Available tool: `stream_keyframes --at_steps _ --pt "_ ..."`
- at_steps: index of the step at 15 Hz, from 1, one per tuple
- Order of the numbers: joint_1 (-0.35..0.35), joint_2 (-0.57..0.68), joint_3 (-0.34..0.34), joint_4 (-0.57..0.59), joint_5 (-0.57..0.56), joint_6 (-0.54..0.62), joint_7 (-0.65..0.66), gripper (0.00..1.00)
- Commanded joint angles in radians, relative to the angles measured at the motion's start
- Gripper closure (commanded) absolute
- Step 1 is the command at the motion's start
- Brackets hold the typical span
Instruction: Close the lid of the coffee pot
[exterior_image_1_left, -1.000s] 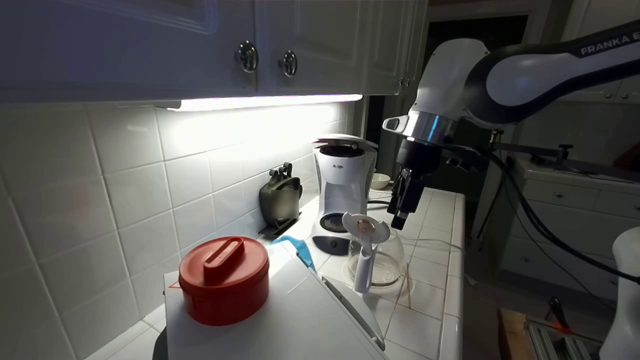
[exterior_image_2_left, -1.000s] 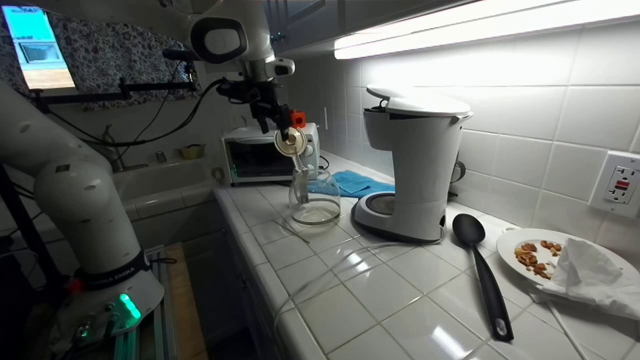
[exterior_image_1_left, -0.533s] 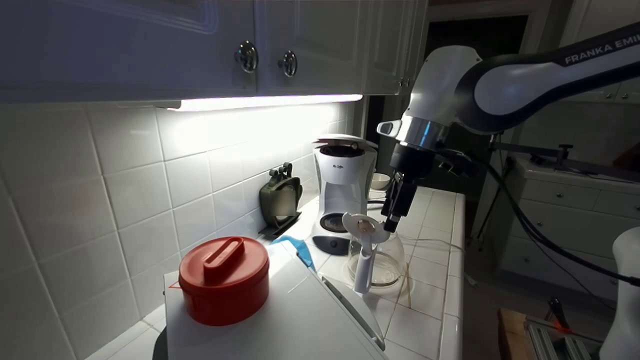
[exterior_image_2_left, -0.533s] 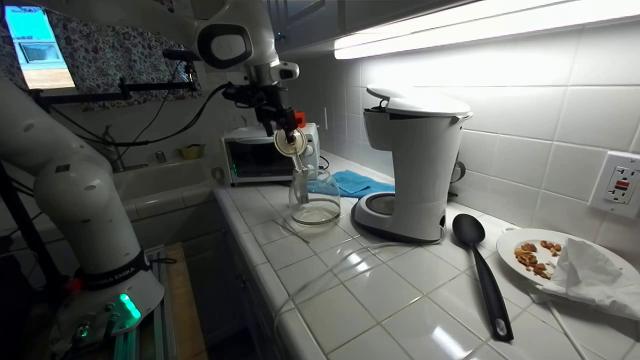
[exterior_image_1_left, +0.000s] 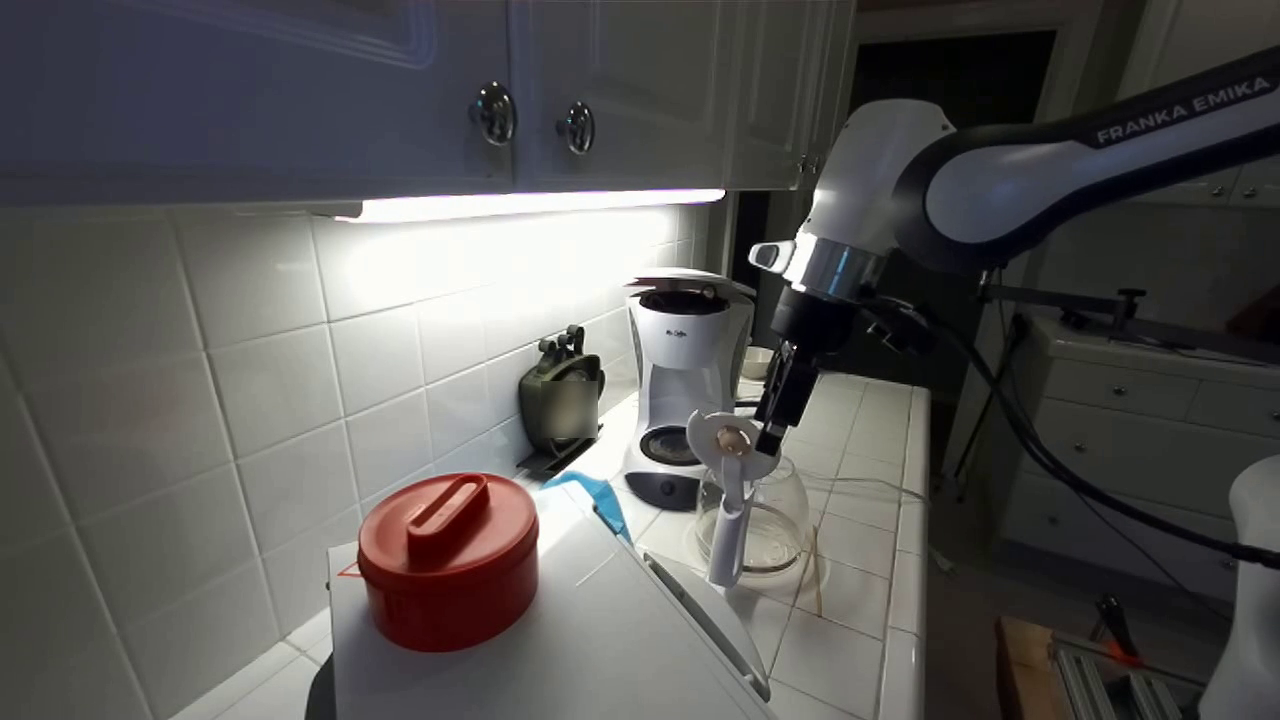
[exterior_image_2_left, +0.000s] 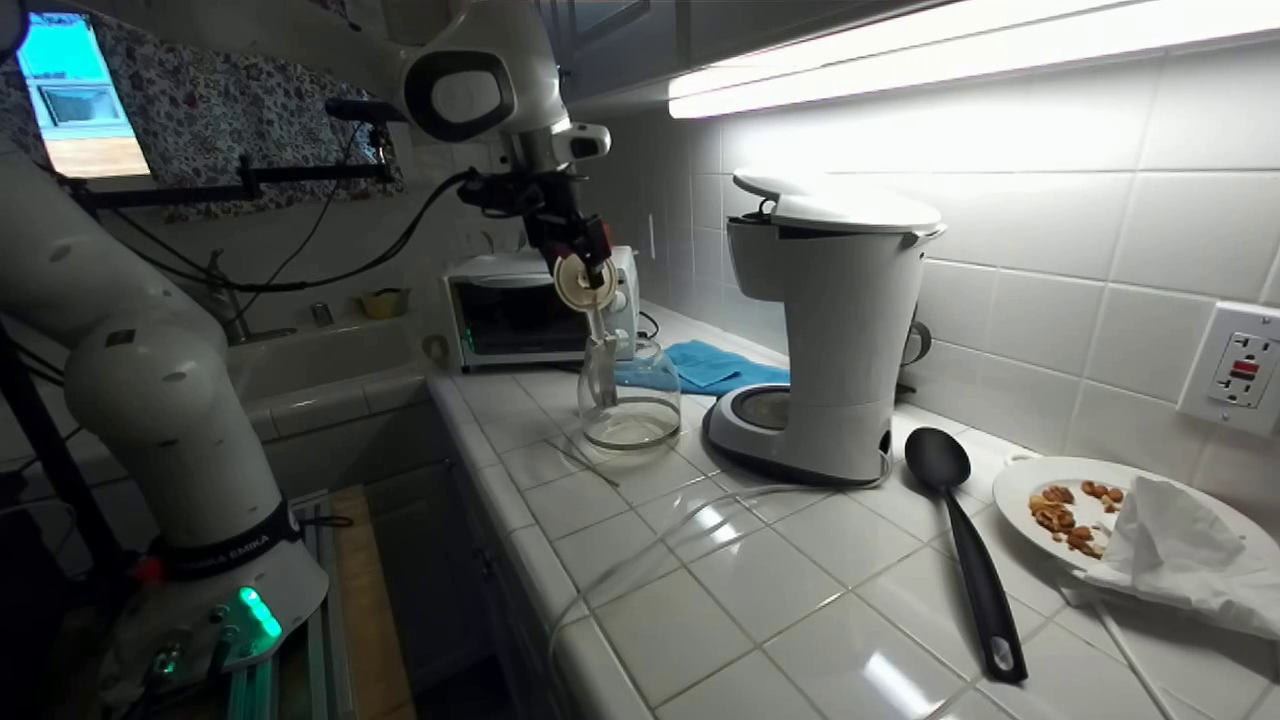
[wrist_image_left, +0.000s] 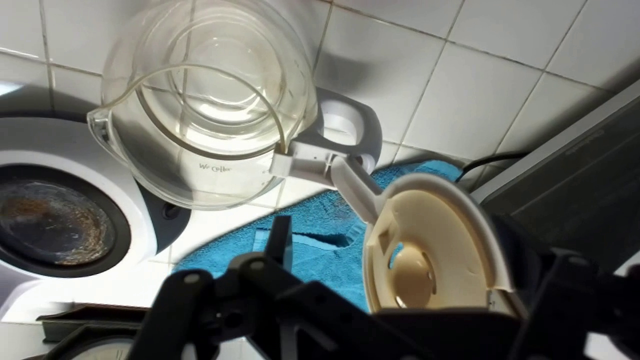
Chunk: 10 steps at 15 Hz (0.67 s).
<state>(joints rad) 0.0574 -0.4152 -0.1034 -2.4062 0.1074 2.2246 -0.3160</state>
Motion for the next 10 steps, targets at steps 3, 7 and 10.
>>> stream_keyframes --at_steps 3,7,10 --pt "-0.07 0.008 0.043 0.037 -0.146 -0.022 0.1 0.0" --pt "-0.106 0.004 0.066 0.054 -0.244 -0.05 0.174 0.0" --pt "-0.121 0.004 0.076 0.062 -0.286 -0.08 0.211 0.0"
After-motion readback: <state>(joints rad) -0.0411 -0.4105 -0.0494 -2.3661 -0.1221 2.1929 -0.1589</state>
